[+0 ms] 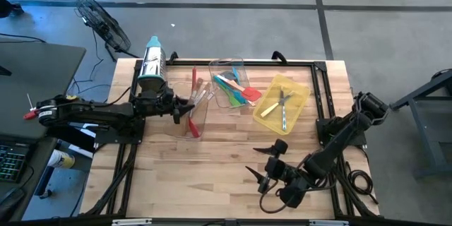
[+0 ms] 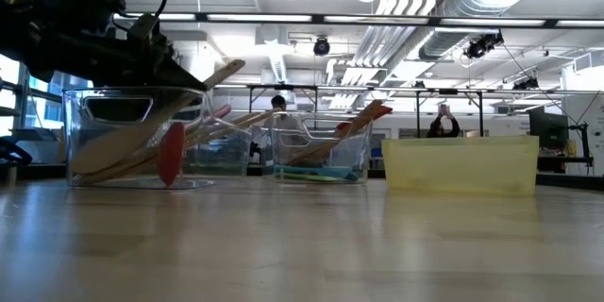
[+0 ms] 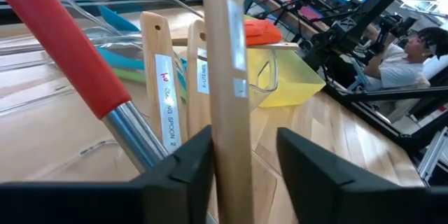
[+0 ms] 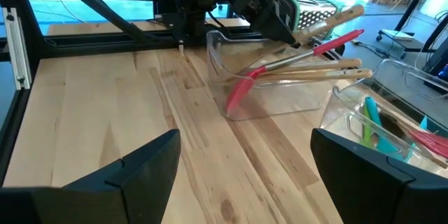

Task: Pick & Place Kitchen Items
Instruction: Put the wooden spoon into the top left transparent bin, then return to Home Position

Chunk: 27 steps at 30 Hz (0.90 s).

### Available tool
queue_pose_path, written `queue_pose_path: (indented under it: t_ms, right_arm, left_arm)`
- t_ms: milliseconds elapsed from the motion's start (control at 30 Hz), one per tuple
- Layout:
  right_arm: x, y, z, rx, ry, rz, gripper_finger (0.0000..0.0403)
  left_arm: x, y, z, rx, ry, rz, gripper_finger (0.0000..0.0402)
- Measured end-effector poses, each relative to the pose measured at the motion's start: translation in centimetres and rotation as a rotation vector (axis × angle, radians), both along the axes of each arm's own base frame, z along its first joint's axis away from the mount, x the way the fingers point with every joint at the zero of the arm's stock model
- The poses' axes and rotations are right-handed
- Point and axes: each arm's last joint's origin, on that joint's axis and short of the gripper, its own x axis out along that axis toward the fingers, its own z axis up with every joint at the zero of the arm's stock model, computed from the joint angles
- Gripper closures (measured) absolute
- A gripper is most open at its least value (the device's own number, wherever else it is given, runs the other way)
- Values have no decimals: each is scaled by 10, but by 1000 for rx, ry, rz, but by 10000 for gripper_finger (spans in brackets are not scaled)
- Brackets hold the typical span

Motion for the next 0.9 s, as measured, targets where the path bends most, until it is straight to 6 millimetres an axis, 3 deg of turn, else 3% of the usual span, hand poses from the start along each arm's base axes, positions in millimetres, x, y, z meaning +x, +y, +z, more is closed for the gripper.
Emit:
queue_pose_path:
  t_ms: [167, 333, 633, 900]
  right_arm:
    - [2, -3, 0, 2, 5, -4, 90]
    - [5, -5, -1, 19, 21, 9, 90]
    - [6, -6, -1, 19, 30, 14, 90]
    - [6, -6, -1, -4, 41, 19, 90]
  left_arm:
    - [0, 0, 0, 0, 0, 0, 199]
    - [0, 0, 0, 0, -1, 0, 169]
    - [-1, 3, 2, -5, -20, 113, 158]
    - [8, 5, 22, 8, -108, 73, 157]
